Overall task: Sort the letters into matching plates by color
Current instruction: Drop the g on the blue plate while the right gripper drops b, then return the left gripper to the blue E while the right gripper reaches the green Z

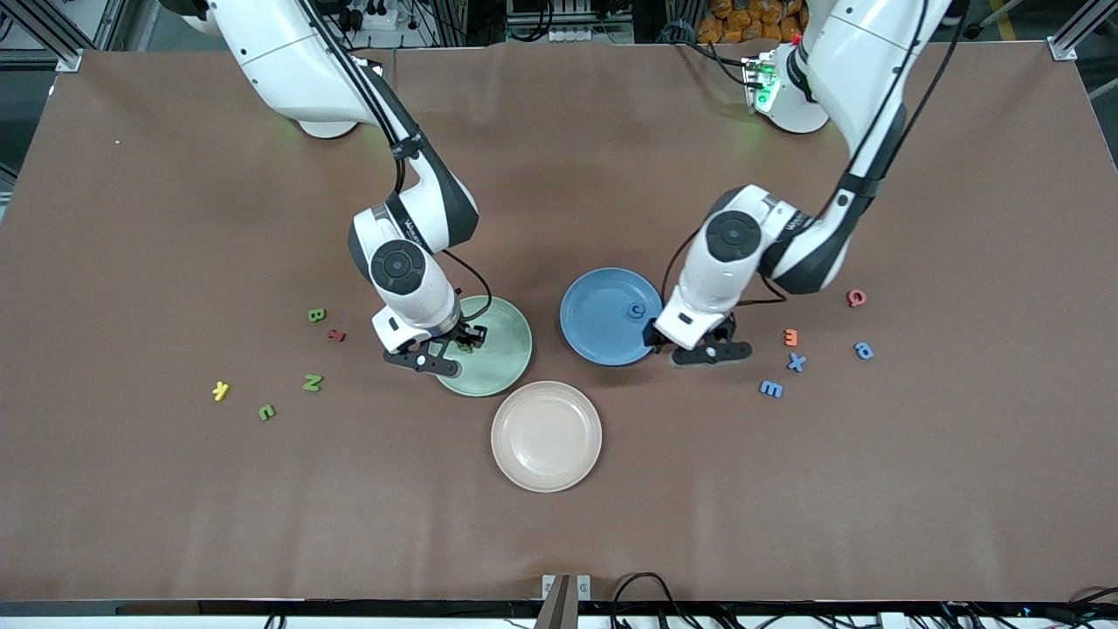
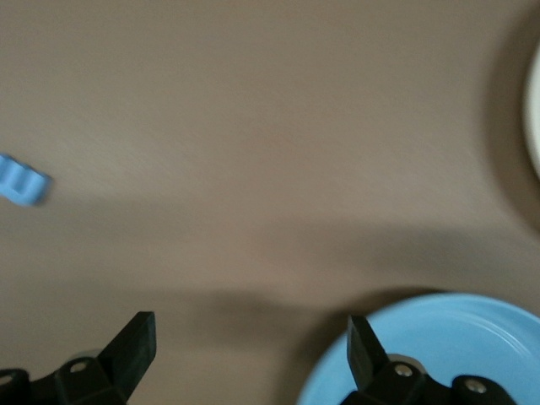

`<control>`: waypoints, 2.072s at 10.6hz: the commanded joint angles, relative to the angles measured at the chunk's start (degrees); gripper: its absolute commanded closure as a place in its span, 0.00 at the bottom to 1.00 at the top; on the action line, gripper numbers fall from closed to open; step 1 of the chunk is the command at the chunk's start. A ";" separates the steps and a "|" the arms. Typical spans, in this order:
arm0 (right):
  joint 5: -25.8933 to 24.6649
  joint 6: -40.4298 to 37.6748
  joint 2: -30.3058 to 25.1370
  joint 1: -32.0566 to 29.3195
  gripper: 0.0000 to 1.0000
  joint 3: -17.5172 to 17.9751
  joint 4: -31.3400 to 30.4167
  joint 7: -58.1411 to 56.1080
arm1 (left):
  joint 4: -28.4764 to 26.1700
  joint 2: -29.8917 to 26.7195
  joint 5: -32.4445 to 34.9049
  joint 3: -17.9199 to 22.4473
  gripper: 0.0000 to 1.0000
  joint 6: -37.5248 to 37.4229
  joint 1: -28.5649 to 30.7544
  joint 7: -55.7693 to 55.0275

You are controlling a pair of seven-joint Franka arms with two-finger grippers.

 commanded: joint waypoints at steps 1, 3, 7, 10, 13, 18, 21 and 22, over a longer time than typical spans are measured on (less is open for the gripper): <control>-2.20 -1.42 -0.13 0.23 0.00 -2.35 1.23 -2.54 | -0.31 -1.95 1.64 -0.78 0.00 -1.33 5.76 5.38; -2.21 -3.95 -2.58 -2.74 0.00 -2.44 0.26 -9.66 | -0.22 -2.04 1.55 -0.78 0.00 -1.24 9.98 10.39; -2.21 -4.76 -7.68 -10.30 0.00 -3.58 -4.04 -20.81 | 2.50 0.24 1.12 -0.69 0.00 -1.15 14.48 21.72; -2.38 -4.58 -7.61 -13.38 0.00 -5.60 -4.58 -24.70 | 2.42 1.20 0.42 -0.61 0.00 -1.15 14.92 21.06; -2.38 -3.79 -6.90 -18.39 0.00 -5.26 -4.40 -29.53 | 1.98 2.17 -0.64 0.27 0.00 -1.24 14.31 9.12; -2.38 5.33 -2.08 -25.16 0.00 -0.87 -4.49 -30.25 | 2.24 2.53 -5.83 0.80 0.00 -1.15 14.22 -18.90; -2.38 9.21 0.47 -27.02 0.00 0.72 -4.58 -29.99 | 2.33 4.01 -5.83 1.41 0.00 -1.07 14.13 -31.65; -2.29 10.09 1.18 -27.02 0.00 0.72 -4.66 -29.99 | 2.50 4.54 -5.83 2.28 0.00 -0.98 13.70 -33.43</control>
